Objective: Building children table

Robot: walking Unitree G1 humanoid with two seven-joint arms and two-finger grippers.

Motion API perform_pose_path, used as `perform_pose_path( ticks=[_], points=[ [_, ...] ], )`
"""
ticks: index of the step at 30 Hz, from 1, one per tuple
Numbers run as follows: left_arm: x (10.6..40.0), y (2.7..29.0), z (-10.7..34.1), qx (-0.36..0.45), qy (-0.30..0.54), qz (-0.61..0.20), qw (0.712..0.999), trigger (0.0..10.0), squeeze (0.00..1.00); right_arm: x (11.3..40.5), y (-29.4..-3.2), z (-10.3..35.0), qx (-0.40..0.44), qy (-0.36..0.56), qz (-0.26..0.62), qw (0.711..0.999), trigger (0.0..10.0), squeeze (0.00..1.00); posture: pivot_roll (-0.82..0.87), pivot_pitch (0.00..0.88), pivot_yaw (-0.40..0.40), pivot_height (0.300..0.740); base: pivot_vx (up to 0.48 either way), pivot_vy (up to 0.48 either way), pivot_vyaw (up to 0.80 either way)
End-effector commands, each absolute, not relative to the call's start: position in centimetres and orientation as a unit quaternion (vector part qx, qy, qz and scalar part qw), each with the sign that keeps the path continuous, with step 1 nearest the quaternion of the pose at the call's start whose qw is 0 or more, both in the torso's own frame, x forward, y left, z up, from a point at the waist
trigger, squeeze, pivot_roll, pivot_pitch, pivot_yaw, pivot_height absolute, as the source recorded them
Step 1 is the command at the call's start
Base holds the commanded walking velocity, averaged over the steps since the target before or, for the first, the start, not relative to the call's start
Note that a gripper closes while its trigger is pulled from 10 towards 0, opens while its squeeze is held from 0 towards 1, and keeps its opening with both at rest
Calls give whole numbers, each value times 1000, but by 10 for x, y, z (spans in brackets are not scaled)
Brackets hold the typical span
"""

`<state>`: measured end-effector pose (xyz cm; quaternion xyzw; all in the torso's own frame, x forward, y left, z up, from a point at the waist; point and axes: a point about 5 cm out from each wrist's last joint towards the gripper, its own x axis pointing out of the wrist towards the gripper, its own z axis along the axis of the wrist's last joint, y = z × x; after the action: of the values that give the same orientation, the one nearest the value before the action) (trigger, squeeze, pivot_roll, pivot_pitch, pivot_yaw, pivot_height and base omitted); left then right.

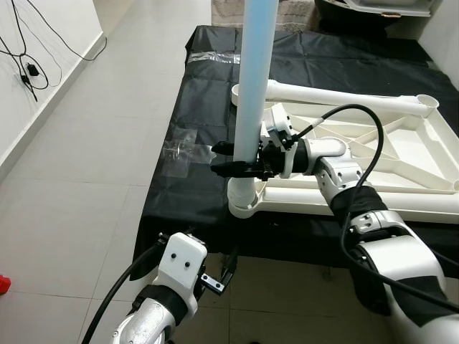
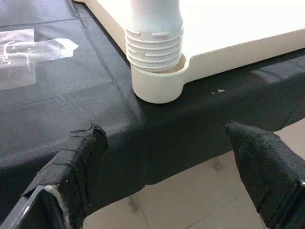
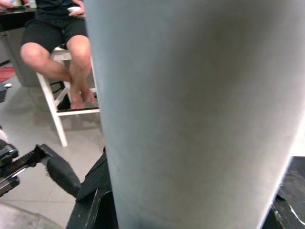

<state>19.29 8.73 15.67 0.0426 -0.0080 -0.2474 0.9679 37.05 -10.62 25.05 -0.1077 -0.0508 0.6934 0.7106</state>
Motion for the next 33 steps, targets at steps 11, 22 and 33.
perform_pose_path(
  ticks=[11, 22, 33],
  points=[
    [189, 87, 156, 51, -4, -252, 966, 10000, 0, 367, -123, 222, -90, 29, 701, 707, 0, 0, 100, 237, -58, 740, 0, 0, 0],
    [188, 88, 156, 53, -3, -253, 966, 10000, 0, 367, -125, 220, -103, 30, 695, 711, 0, 0, 104, 237, -56, 740, 0, 0, 0],
    [188, 89, 157, 56, -3, -254, 966, 10000, 0, 364, -112, 208, -70, -2, 684, 726, 0, 0, 114, 246, -51, 740, 0, 0, 0]
  ],
)
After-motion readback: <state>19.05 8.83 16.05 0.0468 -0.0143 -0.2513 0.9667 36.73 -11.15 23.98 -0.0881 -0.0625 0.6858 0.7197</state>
